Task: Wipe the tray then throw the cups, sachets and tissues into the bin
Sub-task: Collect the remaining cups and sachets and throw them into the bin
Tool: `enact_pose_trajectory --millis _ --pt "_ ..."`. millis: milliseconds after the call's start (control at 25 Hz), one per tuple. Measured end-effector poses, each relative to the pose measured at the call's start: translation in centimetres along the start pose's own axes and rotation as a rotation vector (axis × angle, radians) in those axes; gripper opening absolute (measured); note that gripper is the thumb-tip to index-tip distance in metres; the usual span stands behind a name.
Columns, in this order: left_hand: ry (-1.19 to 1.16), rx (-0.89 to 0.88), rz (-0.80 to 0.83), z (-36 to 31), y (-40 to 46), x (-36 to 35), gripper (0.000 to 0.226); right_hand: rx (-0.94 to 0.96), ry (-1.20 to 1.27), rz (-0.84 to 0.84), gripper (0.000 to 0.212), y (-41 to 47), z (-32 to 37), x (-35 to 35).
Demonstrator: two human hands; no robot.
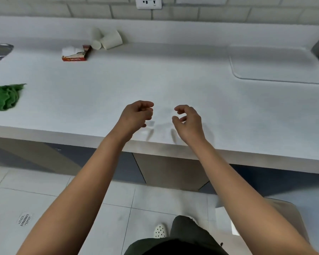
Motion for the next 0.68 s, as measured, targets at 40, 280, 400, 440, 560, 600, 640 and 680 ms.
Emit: enact_pose_trajectory --millis 40,280,400,440,560,600,640,680 --pt "-0.006 0.013 -0.02 0.6 0.2 1.4 0.026 -0.004 -0.004 0.02 0.026 0.3 0.4 -1.1" --pt "-0.03 0.077 -0.139 3.4 4.0 8.5 0.024 0.005 -0.036 0.121 0.028 5.6 3.3 -8.1" --pt "-0.026 0.101 -0.172 4.4 7.5 11.3 0.024 0.019 -0.023 0.144 0.027 9.3 4.3 -11.4" --pt "-0.021 0.108 -0.186 4.6 9.0 12.2 0.024 0.025 -0.022 0.155 0.027 10.7 4.7 -12.4" --pt "0.008 0.125 -0.23 4.5 14.2 14.8 0.024 0.017 -0.032 0.176 0.027 15.6 6.0 -15.1" --pt "0.028 0.124 -0.249 4.4 15.8 15.6 0.025 0.014 -0.034 0.18 0.026 17.1 6.5 -15.8" --pt "0.052 0.117 -0.275 4.3 17.4 16.5 0.026 0.017 -0.035 0.182 0.026 18.6 7.0 -16.5" --pt "0.08 0.105 -0.302 4.3 18.7 17.3 0.025 0.021 -0.039 0.184 0.026 19.8 7.4 -17.1"
Point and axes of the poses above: each hand's wrist, its own y-axis towards the middle knuckle, its own x-axis out of the back of the hand, z = x × y, the point moved 1 cm from there along y, towards the middle knuckle, and after that the axes turned 5 degrees about -x, right-handed, at the moved point
